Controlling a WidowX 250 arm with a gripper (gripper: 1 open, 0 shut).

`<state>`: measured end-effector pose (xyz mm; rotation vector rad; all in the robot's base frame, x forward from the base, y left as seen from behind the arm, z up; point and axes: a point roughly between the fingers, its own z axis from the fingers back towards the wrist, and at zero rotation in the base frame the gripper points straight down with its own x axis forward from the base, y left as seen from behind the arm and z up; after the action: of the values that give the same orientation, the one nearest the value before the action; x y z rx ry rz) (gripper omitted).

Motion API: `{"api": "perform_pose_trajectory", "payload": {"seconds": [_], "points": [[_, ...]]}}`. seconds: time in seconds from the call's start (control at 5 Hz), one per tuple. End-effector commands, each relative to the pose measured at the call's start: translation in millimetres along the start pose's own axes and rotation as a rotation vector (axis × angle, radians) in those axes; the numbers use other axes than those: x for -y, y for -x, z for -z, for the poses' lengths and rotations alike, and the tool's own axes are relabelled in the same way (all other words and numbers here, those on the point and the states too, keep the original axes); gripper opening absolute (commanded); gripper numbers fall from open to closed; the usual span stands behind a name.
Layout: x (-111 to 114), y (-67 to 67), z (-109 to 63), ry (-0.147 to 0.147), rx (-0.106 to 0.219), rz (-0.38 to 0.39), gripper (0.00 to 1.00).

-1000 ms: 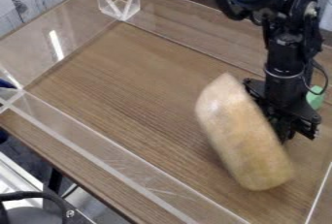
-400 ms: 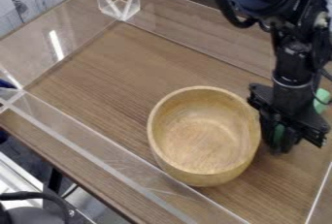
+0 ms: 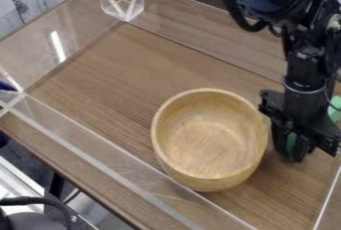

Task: Put the green block in the brown bowl

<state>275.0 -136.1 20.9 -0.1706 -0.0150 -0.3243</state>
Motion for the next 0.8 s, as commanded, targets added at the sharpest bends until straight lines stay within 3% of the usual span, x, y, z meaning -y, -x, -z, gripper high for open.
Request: {"api": "perform_pose_trajectory", "payload": {"seconds": [0.0, 0.4, 0.6], "points": [[2.5, -5.9, -12.4, -0.016, 0.041, 0.027, 0.0], [-0.8, -2.2, -48.3, 0.025, 0.034, -0.062, 0.0], [-5.7, -8.2, -71.5, 0.069, 0.119, -0.087, 0.0]]}}
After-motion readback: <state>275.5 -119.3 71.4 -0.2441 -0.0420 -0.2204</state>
